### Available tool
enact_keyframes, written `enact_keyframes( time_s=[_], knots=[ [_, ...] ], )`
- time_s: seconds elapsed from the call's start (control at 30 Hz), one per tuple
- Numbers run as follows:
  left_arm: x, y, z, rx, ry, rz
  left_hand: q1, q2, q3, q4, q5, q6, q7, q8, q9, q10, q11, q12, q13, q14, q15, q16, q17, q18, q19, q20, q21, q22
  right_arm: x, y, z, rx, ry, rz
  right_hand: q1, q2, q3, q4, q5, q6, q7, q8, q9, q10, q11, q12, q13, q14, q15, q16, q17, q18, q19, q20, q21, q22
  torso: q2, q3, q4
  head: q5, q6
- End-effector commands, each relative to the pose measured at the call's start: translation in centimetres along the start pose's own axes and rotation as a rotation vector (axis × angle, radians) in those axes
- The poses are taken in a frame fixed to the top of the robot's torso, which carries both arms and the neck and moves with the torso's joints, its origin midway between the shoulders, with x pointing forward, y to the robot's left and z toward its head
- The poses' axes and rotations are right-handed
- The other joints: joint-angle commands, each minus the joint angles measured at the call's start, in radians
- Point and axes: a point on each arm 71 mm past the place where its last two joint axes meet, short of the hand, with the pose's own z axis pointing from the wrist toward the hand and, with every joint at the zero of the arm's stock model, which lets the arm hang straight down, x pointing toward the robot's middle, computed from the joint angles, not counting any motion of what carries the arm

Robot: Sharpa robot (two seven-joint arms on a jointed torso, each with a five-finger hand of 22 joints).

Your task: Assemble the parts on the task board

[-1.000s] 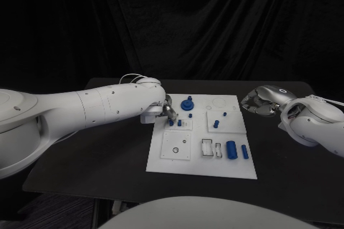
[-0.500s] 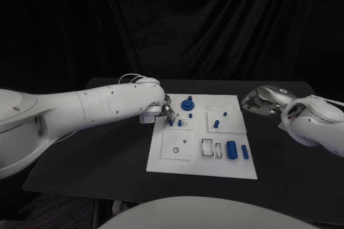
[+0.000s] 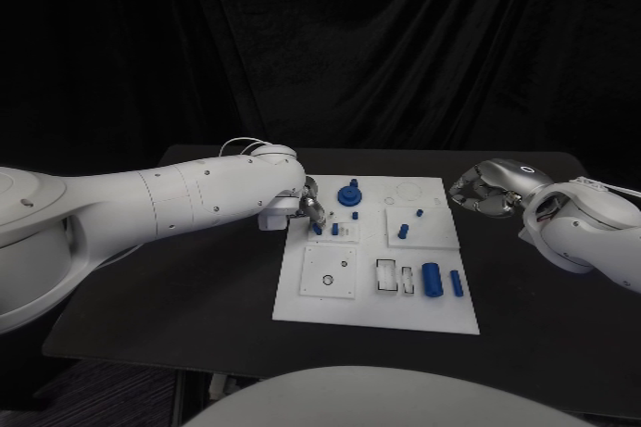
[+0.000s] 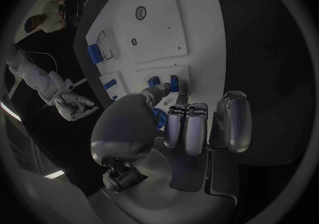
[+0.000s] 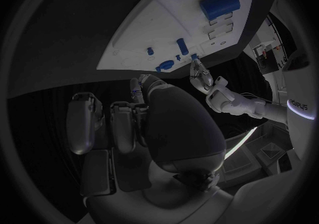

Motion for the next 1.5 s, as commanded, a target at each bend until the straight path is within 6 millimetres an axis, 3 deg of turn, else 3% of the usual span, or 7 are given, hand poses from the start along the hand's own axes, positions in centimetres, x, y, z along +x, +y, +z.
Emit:
enact_keyframes(
  time_s=[0.03,0.17,0.5,0.77,1.0,1.3,1.5],
  knots=[
    [0.6,0.1,0.2,-0.004,0.025,0.014,-0.011,0.003,-0.01,0.014,-0.038,-0.009,0.0,0.001,0.002,0.105,-0.001,0.003,0.261,0.107,-0.003,0.003,0.263,0.018,-0.004,-0.002,-0.005,0.19,0.1,-0.1,0.0,0.012,0.0,-0.001,-0.001,-0.013,0.004,0.001,0.005,0.009,0.0,0.003,0.001,0.01,0.008,-0.005,0.185,0.07,0.008,-0.003,0.195,0.02,-0.005,0.003,-0.004,0.195,-0.001,-0.0005,-0.0015,0.003,0.0],
    [0.7,0.1,0.2,-0.004,0.027,0.014,-0.02,0.005,-0.021,0.024,-0.073,-0.011,0.002,-0.004,-0.001,0.105,0.001,0.003,0.261,0.107,-0.002,0.003,0.263,0.019,-0.005,-0.001,-0.008,0.189,0.1,-0.1,0.0,0.012,0.0,-0.001,-0.001,-0.013,0.004,0.001,0.005,0.009,0.0,0.003,0.001,0.01,0.008,-0.005,0.185,0.07,0.008,-0.003,0.195,0.02,-0.005,0.003,-0.004,0.195,-0.001,-0.0008,-0.0023,0.003,0.0],
    [0.9,0.3,0.3,-0.013,0.039,0.018,-0.024,0.007,-0.032,0.033,-0.1,-0.015,0.005,-0.011,-0.006,0.105,0.003,0.003,0.261,0.107,0.0,0.003,0.263,0.02,-0.008,0.001,-0.015,0.187,0.1,-0.1,0.0,0.014,0.002,-0.001,-0.002,-0.013,0.005,0.001,0.005,0.01,0.0,0.005,0.002,0.01,0.008,-0.005,0.185,0.07,0.009,-0.003,0.196,0.02,-0.005,0.004,-0.005,0.194,-0.002,-0.0002,-0.0031,0.006,0.0],
    [1.0,0.4,0.4,-0.012,0.037,0.013,-0.107,-0.005,-0.138,0.124,-0.18,-0.043,0.031,-0.069,-0.071,0.105,0.026,0.003,0.261,0.107,0.019,0.003,0.263,0.021,-0.014,0.016,-0.026,0.184,0.2,-0.1,0.0,0.013,0.006,-0.001,-0.002,-0.013,0.005,0.001,0.005,0.01,0.0,0.005,0.002,0.01,0.008,-0.005,0.185,0.07,0.009,-0.003,0.196,0.02,-0.005,0.004,-0.005,0.194,-0.001,0.0001,-0.0022,0.005,0.0],
    [1.0,0.9,0.5,-0.033,0.04,0.012,-0.179,0.009,-0.245,0.197,-0.24,-0.037,0.036,-0.084,-0.125,0.105,0.032,0.003,0.261,0.107,0.026,0.003,0.263,0.023,-0.015,0.025,-0.03,0.184,0.2,-0.1,0.0,0.014,0.006,-0.001,-0.002,-0.013,0.005,0.001,0.005,0.01,0.0,0.005,0.002,0.01,0.008,-0.005,0.185,0.07,0.009,-0.003,0.196,0.02,-0.005,0.004,-0.005,0.194,0.0,0.0,-0.0019,0.005,0.0],
    [0.9,1.2,0.6,-0.046,0.034,0.004,-0.222,0.05,-0.305,0.256,-0.241,-0.021,0.034,-0.075,-0.142,0.105,0.031,0.003,0.261,0.107,0.026,0.003,0.263,0.023,-0.016,0.026,-0.032,0.183,0.2,-0.1,0.0,0.014,0.007,-0.001,-0.002,-0.013,0.005,0.001,0.005,0.01,0.0,0.005,0.002,0.01,0.008,-0.005,0.185,0.07,0.009,-0.003,0.196,0.02,-0.005,0.004,-0.005,0.194,0.001,-0.0005,-0.0017,0.006,0.0],
    [0.4,1.0,0.4,0.037,-0.058,-0.06,-0.218,0.09,-0.318,0.266,-0.224,-0.008,0.025,-0.043,-0.104,0.105,0.026,0.003,0.261,0.107,0.021,0.003,0.263,0.021,-0.009,0.022,-0.02,0.187,0.2,-0.1,-0.1,0.013,0.004,-0.001,-0.004,-0.014,0.005,0.001,0.005,0.01,0.0,0.005,0.002,0.008,0.008,-0.006,0.183,0.069,0.009,-0.004,0.195,0.021,-0.006,0.004,-0.005,0.194,0.0,0.0002,-0.0017,0.005,0.0]
  ],
)
